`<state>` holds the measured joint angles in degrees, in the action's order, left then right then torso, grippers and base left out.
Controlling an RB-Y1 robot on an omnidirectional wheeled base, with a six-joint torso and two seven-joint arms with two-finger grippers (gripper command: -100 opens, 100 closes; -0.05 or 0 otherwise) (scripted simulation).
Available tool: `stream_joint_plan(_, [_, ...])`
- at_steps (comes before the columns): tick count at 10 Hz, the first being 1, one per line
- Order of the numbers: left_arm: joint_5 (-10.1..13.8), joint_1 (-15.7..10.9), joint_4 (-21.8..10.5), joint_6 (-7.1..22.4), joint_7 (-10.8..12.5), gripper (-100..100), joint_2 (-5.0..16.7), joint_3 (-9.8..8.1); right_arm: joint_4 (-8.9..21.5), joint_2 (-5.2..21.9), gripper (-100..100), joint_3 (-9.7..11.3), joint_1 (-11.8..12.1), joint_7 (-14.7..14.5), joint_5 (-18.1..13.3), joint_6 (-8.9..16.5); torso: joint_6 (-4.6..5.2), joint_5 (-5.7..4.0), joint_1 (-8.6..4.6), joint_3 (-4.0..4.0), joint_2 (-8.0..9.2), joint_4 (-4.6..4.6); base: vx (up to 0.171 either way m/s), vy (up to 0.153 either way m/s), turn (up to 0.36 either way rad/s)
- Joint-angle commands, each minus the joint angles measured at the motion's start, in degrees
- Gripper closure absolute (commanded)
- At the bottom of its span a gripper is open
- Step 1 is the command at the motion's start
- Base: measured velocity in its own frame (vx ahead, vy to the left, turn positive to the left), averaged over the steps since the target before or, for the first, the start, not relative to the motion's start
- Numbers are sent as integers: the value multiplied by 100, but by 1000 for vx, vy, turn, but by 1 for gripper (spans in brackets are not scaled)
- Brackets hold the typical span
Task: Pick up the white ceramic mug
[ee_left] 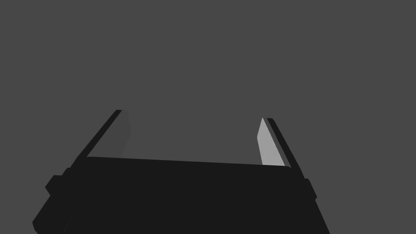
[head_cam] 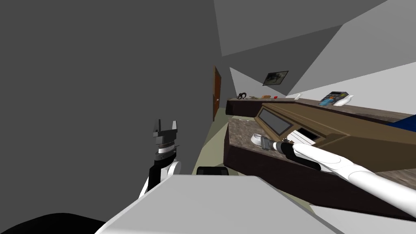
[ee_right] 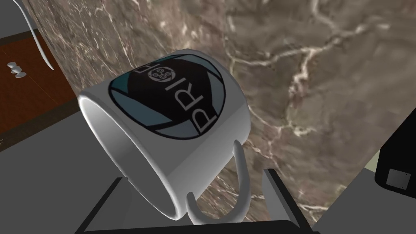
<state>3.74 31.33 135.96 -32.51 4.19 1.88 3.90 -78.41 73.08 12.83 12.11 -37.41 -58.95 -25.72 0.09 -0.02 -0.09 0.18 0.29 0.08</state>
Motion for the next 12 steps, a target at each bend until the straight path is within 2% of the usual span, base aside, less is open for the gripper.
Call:
stream_joint_plan(1, [0,0,0,0,0,0,0,0,0,0,100,0,0,0,0,0,0,0,0,0,0,0,-9,0,-8])
stream_joint_plan(5, [0,0,0,0,0,0,0,0,13,-12,100,0,11,33,16,8,-19,10,11,-11,-20,-3,-1,0,-7])
stream_joint_plan(6, [0,0,0,0,0,0,0,0,13,-13,0,0,10,34,16,8,-19,11,12,-11,-21,-3,0,0,0])
stream_joint_plan(7, [0,0,0,0,0,0,0,0,-123,8,100,-28,50,-73,-5,-43,-20,12,13,-12,-21,-3,59,-7,-216])
stream_joint_plan(12, [0,2,1,-1,0,0,0,0,-638,145,100,-72,187,-173,-45,-144,-16,13,16,-28,-50,-9,96,9,-222])
